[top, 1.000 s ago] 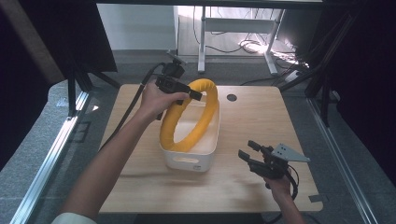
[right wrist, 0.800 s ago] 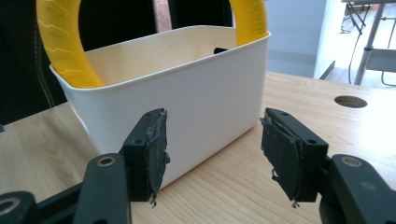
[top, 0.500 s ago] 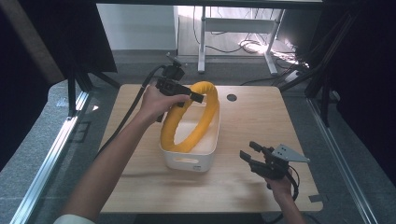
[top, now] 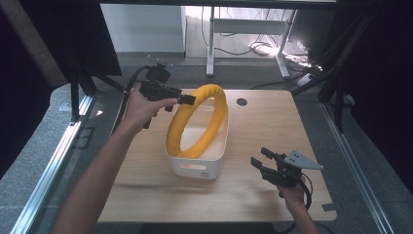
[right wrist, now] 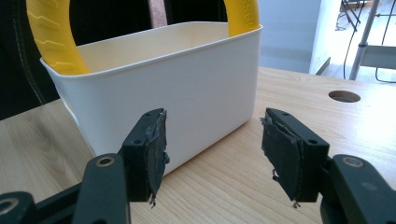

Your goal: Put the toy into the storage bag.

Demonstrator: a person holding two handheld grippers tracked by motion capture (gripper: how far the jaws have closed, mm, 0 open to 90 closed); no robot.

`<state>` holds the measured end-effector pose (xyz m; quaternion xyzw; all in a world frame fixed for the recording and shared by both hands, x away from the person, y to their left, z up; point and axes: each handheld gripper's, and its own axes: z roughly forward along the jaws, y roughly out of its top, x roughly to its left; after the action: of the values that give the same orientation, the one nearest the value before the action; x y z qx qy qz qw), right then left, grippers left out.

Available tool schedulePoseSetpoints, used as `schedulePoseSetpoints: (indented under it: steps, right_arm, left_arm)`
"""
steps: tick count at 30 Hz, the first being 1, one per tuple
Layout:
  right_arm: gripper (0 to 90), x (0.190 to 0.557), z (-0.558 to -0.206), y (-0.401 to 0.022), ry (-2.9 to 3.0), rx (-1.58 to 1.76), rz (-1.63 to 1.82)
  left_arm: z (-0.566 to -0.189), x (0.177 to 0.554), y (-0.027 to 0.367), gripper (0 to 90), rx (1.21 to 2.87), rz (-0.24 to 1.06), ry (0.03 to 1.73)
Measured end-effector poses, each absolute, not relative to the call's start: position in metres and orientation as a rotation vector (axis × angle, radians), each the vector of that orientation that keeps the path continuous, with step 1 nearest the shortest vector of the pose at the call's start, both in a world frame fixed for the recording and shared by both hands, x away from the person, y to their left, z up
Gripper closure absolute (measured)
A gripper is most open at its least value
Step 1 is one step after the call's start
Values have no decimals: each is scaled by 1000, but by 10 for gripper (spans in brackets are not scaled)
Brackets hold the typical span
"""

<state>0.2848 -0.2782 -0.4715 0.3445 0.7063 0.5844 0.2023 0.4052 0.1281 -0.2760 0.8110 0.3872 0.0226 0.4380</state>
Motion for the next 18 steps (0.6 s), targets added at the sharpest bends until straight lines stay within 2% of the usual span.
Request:
schedulePoseSetpoints:
  steps: [8,18]
  right_arm:
    - [405,286,-473,-280,1972,972,1622]
    - [405,288,-477,-280,1977,987,1606]
  left_arm:
    - [-289,388,157,298,1963,65,958]
    - [-328,375,183,306,1991,106,1028]
